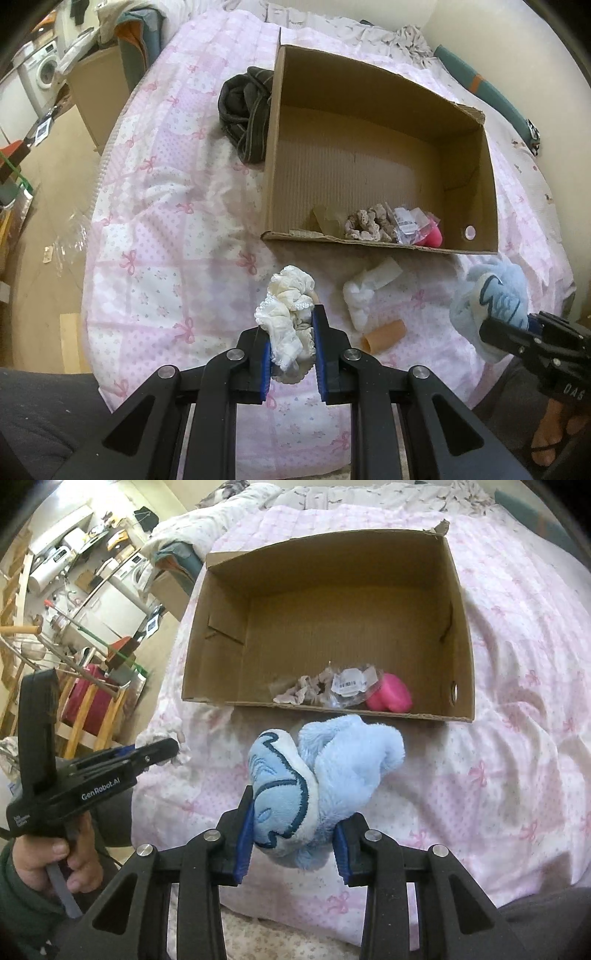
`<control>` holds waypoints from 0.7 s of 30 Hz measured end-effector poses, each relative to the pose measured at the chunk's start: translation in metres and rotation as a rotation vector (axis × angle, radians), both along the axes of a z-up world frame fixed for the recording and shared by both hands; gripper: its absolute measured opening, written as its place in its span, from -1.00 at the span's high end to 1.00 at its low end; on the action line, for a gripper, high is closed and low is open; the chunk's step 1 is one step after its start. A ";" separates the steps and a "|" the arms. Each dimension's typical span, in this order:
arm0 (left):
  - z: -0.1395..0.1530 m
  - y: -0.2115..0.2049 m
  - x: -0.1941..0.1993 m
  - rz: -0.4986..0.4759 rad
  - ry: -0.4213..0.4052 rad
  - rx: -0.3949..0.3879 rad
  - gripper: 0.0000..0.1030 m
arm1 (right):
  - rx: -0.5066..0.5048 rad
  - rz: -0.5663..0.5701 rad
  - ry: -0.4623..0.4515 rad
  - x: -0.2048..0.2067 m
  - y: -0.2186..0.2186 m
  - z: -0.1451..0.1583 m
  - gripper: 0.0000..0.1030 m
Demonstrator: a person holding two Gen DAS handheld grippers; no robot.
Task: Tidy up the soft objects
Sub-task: 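Carry both items over the box and open the left gripper to drop the scrunchie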
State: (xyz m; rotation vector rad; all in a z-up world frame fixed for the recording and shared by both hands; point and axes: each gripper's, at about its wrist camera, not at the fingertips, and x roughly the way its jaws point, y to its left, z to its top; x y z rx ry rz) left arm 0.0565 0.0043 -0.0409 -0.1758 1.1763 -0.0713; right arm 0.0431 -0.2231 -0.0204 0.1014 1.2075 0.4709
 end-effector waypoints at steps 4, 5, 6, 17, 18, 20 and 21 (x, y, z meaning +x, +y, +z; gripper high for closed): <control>-0.002 0.003 -0.001 0.010 -0.002 0.022 0.67 | 0.018 0.002 -0.026 -0.001 0.006 0.004 0.27; -0.002 0.003 -0.001 0.013 -0.003 0.029 0.67 | 0.025 0.000 -0.029 0.000 0.007 0.003 0.27; -0.002 0.004 -0.002 0.014 -0.002 0.031 0.67 | 0.036 -0.005 -0.033 0.000 0.006 0.004 0.27; 0.043 0.006 -0.007 0.061 -0.071 0.061 0.67 | 0.166 -0.077 -0.099 0.002 -0.020 0.025 0.27; 0.046 0.005 -0.006 0.062 -0.077 0.063 0.67 | 0.174 -0.083 -0.102 0.003 -0.022 0.027 0.27; 0.052 0.003 -0.004 0.065 -0.089 0.063 0.67 | 0.192 -0.097 -0.112 0.005 -0.025 0.031 0.27; 0.054 0.001 -0.003 0.064 -0.092 0.062 0.67 | 0.197 -0.105 -0.119 0.007 -0.026 0.033 0.27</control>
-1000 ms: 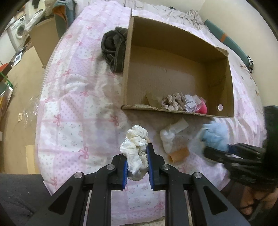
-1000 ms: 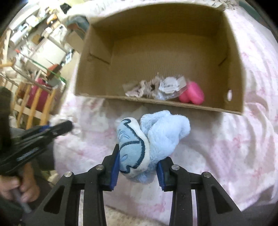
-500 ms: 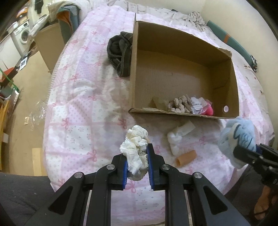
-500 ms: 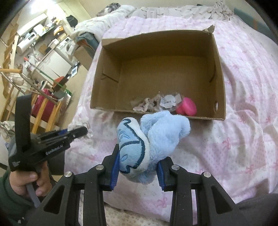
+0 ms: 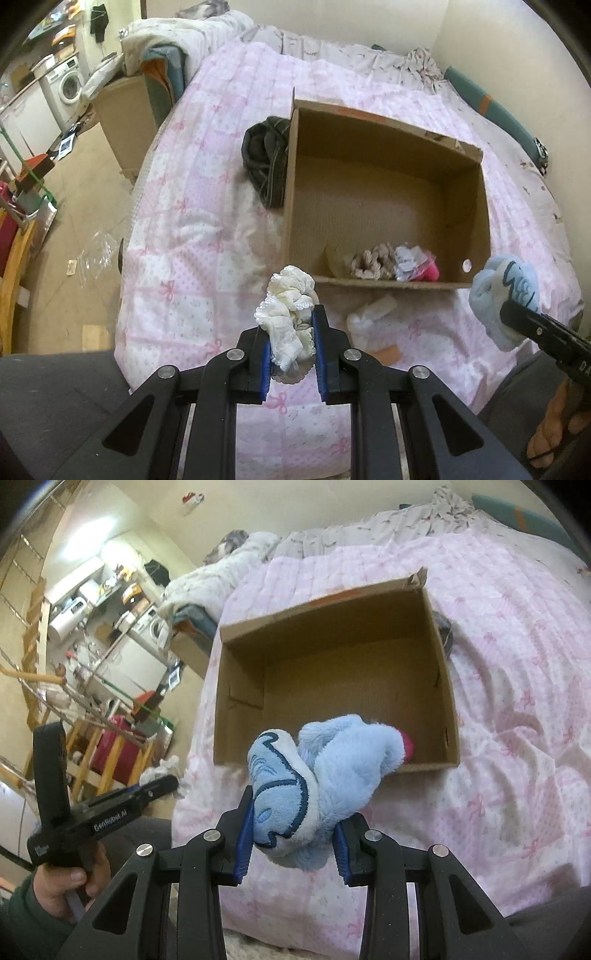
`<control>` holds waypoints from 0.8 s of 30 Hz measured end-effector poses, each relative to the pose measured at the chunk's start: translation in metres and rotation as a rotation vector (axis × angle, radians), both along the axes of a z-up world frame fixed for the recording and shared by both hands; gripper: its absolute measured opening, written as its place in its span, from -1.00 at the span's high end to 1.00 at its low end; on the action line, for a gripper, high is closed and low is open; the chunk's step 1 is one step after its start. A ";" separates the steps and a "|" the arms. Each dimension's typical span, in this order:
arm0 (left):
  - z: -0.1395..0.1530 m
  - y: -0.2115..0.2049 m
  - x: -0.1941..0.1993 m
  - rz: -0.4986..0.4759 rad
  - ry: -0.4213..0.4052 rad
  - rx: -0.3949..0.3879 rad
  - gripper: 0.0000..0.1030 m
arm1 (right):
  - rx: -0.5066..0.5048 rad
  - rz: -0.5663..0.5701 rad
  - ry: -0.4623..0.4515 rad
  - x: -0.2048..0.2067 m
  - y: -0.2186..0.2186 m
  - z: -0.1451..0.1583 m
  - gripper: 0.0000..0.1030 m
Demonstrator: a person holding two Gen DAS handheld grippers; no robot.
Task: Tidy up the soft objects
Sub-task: 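Carry both items over the box and open the left gripper to drop the scrunchie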
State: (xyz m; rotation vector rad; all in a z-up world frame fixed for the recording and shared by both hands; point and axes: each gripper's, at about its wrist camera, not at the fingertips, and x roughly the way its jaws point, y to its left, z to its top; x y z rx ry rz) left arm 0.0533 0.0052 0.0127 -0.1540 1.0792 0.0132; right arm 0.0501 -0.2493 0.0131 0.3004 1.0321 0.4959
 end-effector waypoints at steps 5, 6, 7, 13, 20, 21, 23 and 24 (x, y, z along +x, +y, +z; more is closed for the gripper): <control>0.011 -0.007 0.012 -0.018 -0.028 0.009 0.67 | -0.003 -0.021 -0.048 0.014 0.000 0.009 0.27; 0.013 -0.007 0.016 -0.019 -0.035 0.008 0.67 | -0.011 -0.022 -0.054 0.019 0.002 0.010 0.27; 0.015 -0.007 0.020 -0.020 -0.043 0.007 0.67 | -0.019 -0.026 -0.062 0.023 0.002 0.012 0.27; 0.023 -0.009 0.053 -0.027 -0.082 0.003 0.67 | -0.041 -0.047 -0.094 0.052 -0.001 0.014 0.26; 0.020 -0.020 0.094 -0.042 -0.088 0.012 0.67 | -0.045 -0.089 -0.086 0.092 -0.009 0.000 0.26; 0.018 -0.022 0.099 -0.045 -0.092 0.014 0.67 | -0.051 -0.097 -0.077 0.097 -0.009 -0.005 0.26; 0.014 -0.028 0.108 -0.054 -0.089 0.020 0.67 | -0.051 -0.105 -0.060 0.105 -0.011 -0.014 0.26; 0.012 -0.031 0.115 -0.060 -0.085 0.020 0.67 | -0.051 -0.108 -0.049 0.108 -0.011 -0.018 0.26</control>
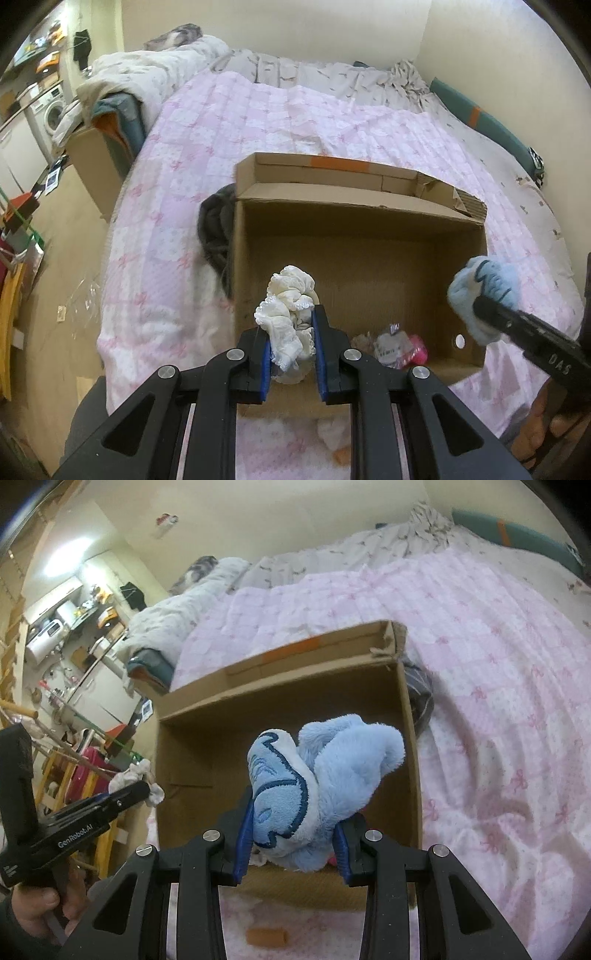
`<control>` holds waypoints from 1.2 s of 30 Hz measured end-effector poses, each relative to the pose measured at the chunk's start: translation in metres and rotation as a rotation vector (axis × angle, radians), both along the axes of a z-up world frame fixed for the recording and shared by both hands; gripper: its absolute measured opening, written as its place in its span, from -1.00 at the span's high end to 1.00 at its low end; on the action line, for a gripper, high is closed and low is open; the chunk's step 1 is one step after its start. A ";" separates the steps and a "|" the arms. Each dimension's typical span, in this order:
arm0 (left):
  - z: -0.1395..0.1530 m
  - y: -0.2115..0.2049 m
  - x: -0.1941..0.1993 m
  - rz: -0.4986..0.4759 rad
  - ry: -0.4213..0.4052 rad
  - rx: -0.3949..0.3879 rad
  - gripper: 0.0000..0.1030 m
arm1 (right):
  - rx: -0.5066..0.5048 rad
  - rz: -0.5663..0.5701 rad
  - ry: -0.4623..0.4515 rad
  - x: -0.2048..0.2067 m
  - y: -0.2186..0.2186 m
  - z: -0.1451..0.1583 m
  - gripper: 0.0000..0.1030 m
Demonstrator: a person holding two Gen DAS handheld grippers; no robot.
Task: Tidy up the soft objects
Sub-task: 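Carry both items over the box and open the left gripper to drop the scrunchie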
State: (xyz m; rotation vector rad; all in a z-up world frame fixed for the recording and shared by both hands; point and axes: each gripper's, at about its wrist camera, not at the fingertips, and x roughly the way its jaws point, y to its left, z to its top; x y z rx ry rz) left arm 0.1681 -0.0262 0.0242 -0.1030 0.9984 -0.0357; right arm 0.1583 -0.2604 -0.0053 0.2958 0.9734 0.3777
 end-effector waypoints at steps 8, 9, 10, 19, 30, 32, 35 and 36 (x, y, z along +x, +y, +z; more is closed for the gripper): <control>-0.025 -0.017 0.026 -0.024 0.036 0.005 0.67 | -0.006 0.003 0.047 0.012 0.003 -0.021 0.25; -0.028 -0.018 0.028 -0.025 0.041 0.006 0.67 | -0.012 0.009 0.054 0.013 0.005 -0.023 0.25; -0.032 -0.019 0.030 -0.027 0.046 0.009 0.67 | -0.019 0.014 0.061 0.013 0.007 -0.026 0.25; -0.066 -0.029 0.033 -0.040 0.101 0.033 0.64 | -0.137 0.058 0.159 0.018 0.021 -0.054 0.22; -0.072 -0.030 0.033 -0.028 0.100 0.056 0.40 | -0.162 0.075 0.190 0.017 0.027 -0.062 0.16; -0.071 -0.030 0.032 -0.035 0.101 0.052 0.39 | -0.158 0.070 0.193 0.019 0.026 -0.060 0.16; -0.068 -0.032 0.031 -0.045 0.097 0.063 0.10 | -0.155 0.067 0.193 0.021 0.027 -0.059 0.15; -0.066 -0.033 0.029 -0.045 0.091 0.070 -0.07 | -0.155 0.068 0.191 0.021 0.027 -0.059 0.14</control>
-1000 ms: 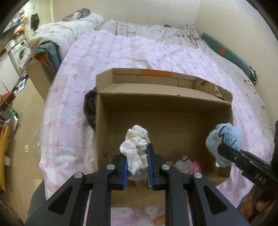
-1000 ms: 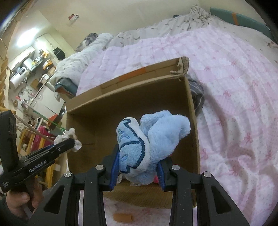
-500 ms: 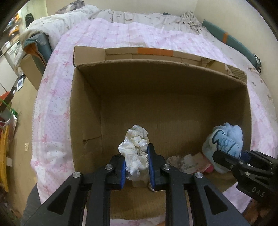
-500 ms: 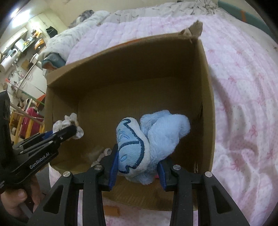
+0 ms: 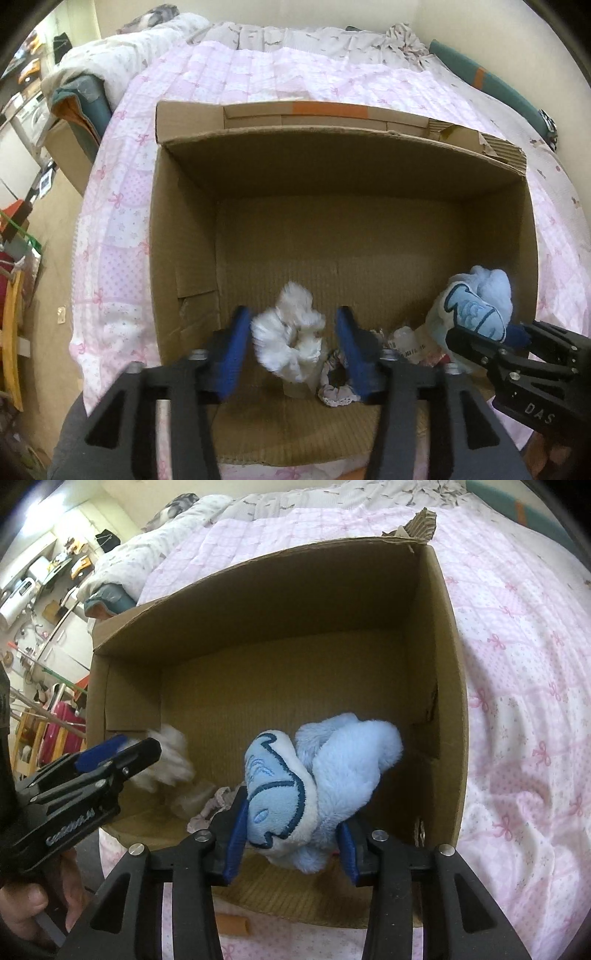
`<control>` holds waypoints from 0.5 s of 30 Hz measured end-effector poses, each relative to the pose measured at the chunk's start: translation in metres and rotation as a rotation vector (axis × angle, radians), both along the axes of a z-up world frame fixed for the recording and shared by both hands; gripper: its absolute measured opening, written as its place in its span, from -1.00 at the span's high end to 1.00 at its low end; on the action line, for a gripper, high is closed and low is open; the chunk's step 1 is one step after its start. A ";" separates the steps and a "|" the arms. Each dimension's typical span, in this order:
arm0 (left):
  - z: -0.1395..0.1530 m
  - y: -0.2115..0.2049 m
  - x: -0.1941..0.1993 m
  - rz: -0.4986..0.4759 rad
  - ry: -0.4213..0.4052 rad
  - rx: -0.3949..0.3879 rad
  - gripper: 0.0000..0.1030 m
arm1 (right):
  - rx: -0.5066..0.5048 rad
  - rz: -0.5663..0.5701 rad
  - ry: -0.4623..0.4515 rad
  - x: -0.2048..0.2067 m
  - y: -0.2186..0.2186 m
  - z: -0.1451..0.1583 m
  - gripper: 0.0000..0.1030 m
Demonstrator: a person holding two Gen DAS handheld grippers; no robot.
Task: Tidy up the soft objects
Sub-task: 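Carry both items over the box and open the left gripper to drop the scrunchie, then open the right gripper to drop the blue sock bundle into the box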
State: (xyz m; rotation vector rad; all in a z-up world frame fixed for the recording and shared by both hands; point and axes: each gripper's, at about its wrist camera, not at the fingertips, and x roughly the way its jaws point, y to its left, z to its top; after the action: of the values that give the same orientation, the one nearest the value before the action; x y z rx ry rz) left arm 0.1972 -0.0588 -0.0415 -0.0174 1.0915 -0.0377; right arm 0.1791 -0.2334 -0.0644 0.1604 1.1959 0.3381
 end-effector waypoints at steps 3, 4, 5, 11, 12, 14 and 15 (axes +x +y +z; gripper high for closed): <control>0.006 -0.001 -0.004 0.005 -0.012 0.011 -0.27 | 0.011 0.004 -0.010 -0.002 -0.002 0.002 0.09; 0.007 0.000 -0.005 0.004 -0.010 0.008 -0.27 | 0.017 0.003 -0.015 -0.003 -0.003 0.003 0.07; 0.008 0.001 -0.005 0.005 -0.007 0.004 -0.27 | 0.023 0.002 -0.022 -0.003 -0.004 0.004 0.06; 0.015 0.006 -0.009 0.037 -0.014 0.022 -0.28 | 0.043 0.004 -0.040 -0.005 -0.005 0.007 -0.17; 0.017 0.006 -0.013 0.043 -0.018 0.028 -0.28 | 0.057 0.001 -0.042 -0.005 -0.006 0.009 -0.35; 0.019 0.010 -0.014 0.049 -0.022 0.026 -0.28 | 0.087 -0.010 -0.058 -0.007 -0.012 0.013 -0.67; 0.021 0.011 -0.015 0.052 -0.023 0.023 -0.28 | 0.099 -0.017 -0.066 -0.008 -0.014 0.014 -0.87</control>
State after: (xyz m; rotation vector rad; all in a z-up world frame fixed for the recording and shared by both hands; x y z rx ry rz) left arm 0.1818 -0.0481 -0.0209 -0.0246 1.0681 0.0212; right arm 0.1716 -0.2469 -0.0500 0.2432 1.1122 0.3851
